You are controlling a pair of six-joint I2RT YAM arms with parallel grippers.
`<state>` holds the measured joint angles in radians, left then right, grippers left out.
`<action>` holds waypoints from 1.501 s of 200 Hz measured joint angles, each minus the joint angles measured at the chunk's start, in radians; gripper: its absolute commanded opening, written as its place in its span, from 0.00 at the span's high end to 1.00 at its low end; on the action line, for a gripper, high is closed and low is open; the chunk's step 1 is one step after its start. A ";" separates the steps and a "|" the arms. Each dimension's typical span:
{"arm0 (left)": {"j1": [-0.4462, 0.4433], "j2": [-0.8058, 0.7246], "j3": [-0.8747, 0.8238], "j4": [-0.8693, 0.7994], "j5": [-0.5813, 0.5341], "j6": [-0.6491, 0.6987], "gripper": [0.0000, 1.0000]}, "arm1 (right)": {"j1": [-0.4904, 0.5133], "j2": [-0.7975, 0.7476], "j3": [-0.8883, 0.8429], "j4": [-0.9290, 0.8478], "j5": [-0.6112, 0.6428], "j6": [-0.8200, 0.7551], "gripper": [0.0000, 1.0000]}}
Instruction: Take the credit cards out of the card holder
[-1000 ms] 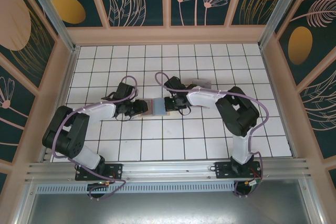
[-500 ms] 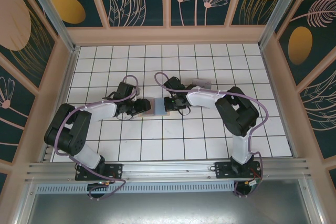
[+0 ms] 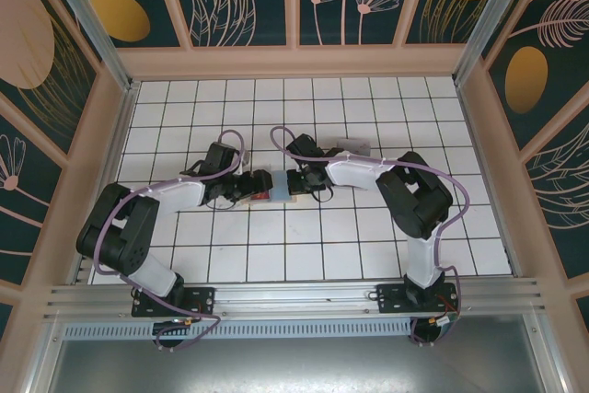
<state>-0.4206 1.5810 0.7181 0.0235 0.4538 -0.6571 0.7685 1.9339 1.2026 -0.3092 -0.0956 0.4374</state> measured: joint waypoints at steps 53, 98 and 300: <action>-0.064 0.008 0.039 0.007 0.026 0.002 0.34 | 0.000 0.000 0.000 0.000 0.002 0.018 1.00; -0.083 0.030 0.068 0.020 0.025 0.000 0.45 | -0.011 -0.019 -0.027 0.022 0.005 0.047 0.98; 0.035 0.002 -0.008 -0.079 -0.180 0.013 0.84 | -0.013 0.108 0.153 0.056 -0.274 0.121 0.79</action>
<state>-0.3859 1.5833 0.7097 -0.0559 0.2741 -0.6441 0.7559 2.0418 1.3552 -0.2527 -0.3695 0.5587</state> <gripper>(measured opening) 0.157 0.205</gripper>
